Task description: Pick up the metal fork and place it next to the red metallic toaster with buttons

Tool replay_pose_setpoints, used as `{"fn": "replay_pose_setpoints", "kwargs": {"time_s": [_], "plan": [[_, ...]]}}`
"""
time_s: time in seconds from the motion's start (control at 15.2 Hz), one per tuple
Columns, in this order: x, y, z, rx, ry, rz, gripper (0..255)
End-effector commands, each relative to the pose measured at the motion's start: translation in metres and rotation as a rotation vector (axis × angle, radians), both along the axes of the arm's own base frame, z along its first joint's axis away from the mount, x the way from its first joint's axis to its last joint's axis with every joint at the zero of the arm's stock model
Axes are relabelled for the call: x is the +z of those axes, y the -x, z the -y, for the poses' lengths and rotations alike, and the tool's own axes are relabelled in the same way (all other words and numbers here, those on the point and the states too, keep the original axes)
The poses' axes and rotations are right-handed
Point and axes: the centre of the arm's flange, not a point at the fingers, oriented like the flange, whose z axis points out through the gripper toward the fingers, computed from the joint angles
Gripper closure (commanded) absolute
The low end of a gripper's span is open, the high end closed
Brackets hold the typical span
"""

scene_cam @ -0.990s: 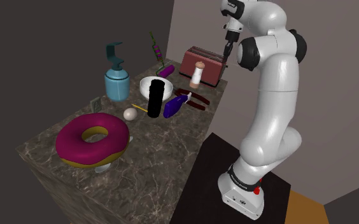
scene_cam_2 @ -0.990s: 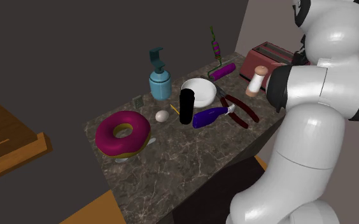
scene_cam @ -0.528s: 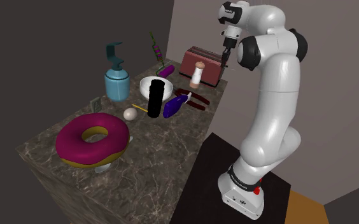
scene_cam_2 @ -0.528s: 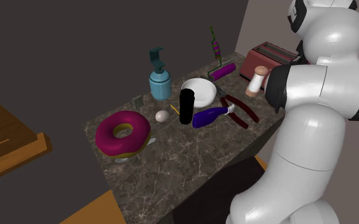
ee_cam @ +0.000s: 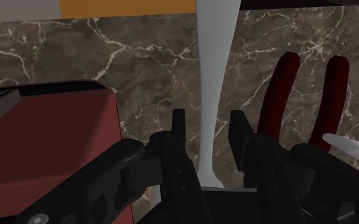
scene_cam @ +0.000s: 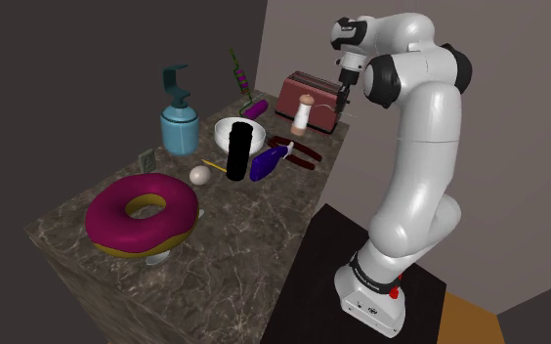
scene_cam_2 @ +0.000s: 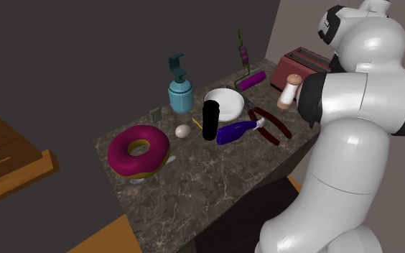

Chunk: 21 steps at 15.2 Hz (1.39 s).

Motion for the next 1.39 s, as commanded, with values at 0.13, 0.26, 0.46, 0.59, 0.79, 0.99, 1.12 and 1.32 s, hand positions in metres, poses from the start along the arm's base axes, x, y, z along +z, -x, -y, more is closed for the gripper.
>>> {"fn": "replay_pose_setpoints", "kwargs": {"time_s": [0.13,0.26,0.46,0.59,0.79,0.99,1.12,1.32], "plan": [[-0.021,-0.001,0.001,0.000,0.001,0.000,255],[-0.031,-0.001,0.001,0.000,0.001,0.000,255],[-0.047,-0.001,0.001,0.000,0.001,0.000,255],[-0.058,-0.001,0.001,0.000,0.001,0.000,255],[-0.074,-0.001,0.001,0.000,0.001,0.000,255],[-0.089,-0.001,0.001,0.000,0.001,0.000,255],[-0.100,-0.001,0.001,0.000,0.001,0.000,255],[-0.116,-0.001,0.001,0.000,0.001,0.000,255]]}}
